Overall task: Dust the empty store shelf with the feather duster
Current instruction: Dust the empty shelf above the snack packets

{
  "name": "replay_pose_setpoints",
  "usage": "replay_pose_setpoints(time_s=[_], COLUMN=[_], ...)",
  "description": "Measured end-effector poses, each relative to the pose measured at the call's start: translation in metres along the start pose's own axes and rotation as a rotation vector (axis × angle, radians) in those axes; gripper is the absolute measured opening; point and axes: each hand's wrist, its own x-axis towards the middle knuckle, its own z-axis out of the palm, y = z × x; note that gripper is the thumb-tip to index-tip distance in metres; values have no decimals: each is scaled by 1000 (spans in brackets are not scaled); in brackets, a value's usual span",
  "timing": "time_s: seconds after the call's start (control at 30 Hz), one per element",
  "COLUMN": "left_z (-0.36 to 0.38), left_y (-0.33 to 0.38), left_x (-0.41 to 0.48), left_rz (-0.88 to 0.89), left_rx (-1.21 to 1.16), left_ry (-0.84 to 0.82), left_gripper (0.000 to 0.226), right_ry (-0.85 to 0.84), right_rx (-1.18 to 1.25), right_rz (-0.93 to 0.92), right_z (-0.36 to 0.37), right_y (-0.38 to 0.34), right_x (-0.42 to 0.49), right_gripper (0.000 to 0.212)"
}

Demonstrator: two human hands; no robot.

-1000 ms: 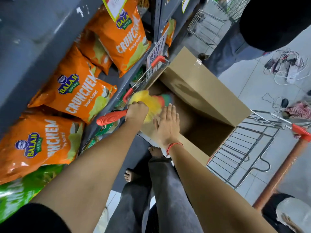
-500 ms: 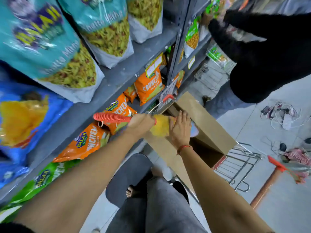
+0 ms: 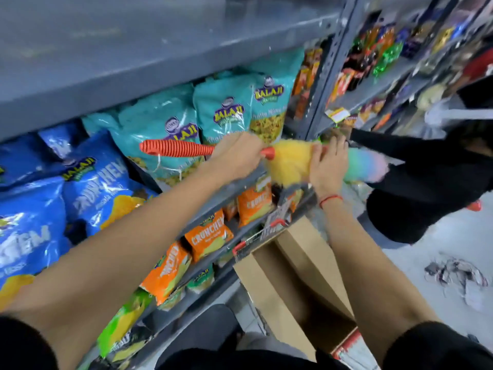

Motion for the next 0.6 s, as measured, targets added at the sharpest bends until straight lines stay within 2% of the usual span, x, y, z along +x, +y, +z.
replay_pose_setpoints(time_s=[0.2, 0.37, 0.47, 0.6], left_z=[-109, -169, -185, -192], left_y=[-5, -25, -45, -70], left_x=[-20, -57, -77, -93], left_rz=[-148, -230, -291, -355], left_rx=[6, 30, 32, -38], left_ry=[261, 405, 420, 388], left_gripper=[29, 29, 28, 28], right_ry=[282, 491, 499, 351], right_rx=[201, 271, 306, 344], right_rz=[-190, -255, -291, -351], right_z=[-50, -66, -63, -50], right_y=[-93, -173, -212, -245], right_x=[73, 91, 86, 74], right_gripper=[55, 55, 55, 61])
